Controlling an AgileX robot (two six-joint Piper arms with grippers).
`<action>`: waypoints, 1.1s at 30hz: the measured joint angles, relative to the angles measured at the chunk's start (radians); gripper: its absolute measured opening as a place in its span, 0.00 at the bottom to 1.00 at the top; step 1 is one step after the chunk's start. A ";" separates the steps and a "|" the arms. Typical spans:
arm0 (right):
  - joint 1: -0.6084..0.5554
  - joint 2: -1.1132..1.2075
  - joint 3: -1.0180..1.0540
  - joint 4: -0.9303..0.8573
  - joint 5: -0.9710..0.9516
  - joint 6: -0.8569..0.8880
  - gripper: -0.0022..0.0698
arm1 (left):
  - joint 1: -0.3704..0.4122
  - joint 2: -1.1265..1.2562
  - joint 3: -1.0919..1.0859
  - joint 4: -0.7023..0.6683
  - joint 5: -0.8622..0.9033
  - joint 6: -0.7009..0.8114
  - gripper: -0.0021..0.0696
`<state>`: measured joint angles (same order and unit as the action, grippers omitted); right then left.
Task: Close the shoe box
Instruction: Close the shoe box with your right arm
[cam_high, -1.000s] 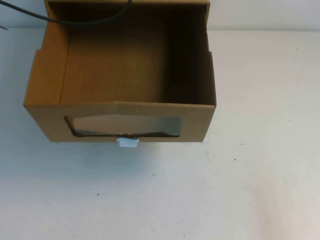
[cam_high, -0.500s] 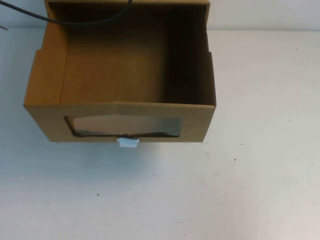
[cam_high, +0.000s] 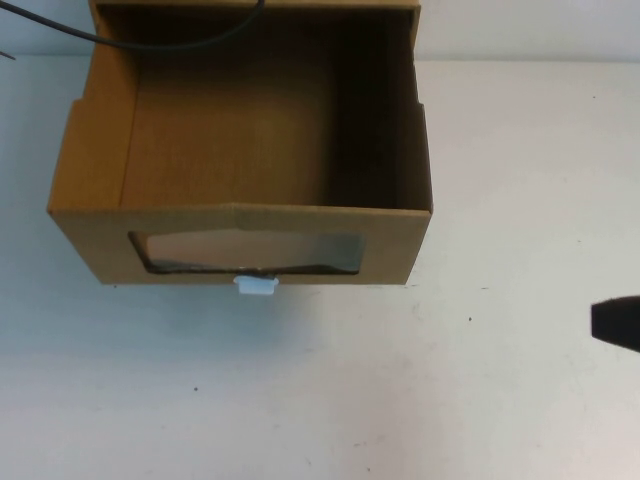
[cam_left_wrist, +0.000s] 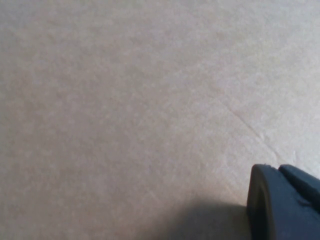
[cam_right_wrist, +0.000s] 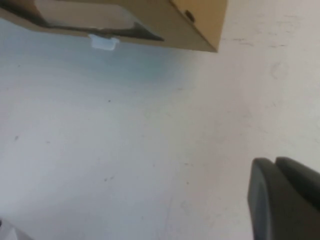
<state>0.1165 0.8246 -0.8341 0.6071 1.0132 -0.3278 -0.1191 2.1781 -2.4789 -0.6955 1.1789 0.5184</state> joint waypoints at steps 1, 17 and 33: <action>0.034 0.031 -0.027 -0.004 -0.007 0.000 0.01 | 0.000 0.000 0.000 0.000 0.000 0.000 0.03; 0.698 0.409 -0.250 -0.398 -0.337 0.396 0.01 | 0.000 0.000 0.000 0.000 0.002 0.000 0.03; 0.705 0.700 -0.514 -0.512 -0.389 0.417 0.01 | 0.000 0.000 -0.004 0.000 0.006 0.000 0.03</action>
<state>0.8218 1.5251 -1.3484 0.0953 0.6238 0.0895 -0.1191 2.1781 -2.4827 -0.6955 1.1845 0.5184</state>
